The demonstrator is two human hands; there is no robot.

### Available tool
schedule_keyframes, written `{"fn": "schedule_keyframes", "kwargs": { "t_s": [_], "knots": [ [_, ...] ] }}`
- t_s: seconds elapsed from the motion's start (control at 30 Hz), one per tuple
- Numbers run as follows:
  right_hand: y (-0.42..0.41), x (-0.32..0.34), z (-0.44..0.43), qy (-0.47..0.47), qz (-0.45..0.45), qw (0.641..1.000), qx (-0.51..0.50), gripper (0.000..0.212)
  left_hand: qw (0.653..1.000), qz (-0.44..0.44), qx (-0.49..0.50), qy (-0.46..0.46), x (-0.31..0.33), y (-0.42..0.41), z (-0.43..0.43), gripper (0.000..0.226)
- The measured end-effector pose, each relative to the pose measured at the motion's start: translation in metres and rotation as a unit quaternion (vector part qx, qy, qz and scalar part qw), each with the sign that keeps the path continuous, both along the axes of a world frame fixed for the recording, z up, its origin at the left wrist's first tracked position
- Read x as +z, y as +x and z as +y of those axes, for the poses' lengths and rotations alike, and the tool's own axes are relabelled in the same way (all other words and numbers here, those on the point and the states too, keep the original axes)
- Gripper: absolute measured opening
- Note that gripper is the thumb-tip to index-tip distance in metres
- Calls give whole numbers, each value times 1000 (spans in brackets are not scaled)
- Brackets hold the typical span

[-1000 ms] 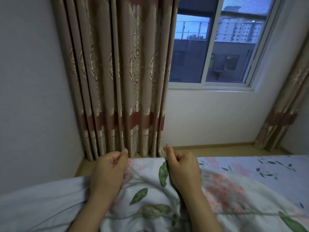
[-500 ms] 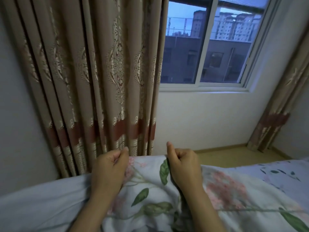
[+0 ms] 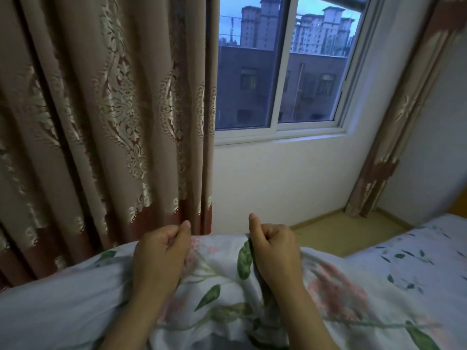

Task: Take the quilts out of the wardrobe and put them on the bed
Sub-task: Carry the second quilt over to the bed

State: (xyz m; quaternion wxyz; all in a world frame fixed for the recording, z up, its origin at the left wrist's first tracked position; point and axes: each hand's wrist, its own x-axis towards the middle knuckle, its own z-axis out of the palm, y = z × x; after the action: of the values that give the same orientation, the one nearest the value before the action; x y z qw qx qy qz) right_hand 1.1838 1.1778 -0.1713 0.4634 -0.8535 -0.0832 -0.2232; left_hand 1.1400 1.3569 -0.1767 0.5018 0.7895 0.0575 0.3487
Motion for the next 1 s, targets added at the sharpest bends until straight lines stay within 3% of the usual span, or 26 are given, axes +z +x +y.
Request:
{"fn": "schedule_keyframes", "kwargs": {
  "t_s": [0.63, 1.0],
  "knots": [
    [308, 1, -44, -16, -26, 997, -65, 59, 999, 6, -51, 15, -2, 338, -37, 50],
    [458, -11, -75, -7, -12, 981, -196, 60, 982, -17, -179, 65, -6, 533, -69, 53]
  ]
}}
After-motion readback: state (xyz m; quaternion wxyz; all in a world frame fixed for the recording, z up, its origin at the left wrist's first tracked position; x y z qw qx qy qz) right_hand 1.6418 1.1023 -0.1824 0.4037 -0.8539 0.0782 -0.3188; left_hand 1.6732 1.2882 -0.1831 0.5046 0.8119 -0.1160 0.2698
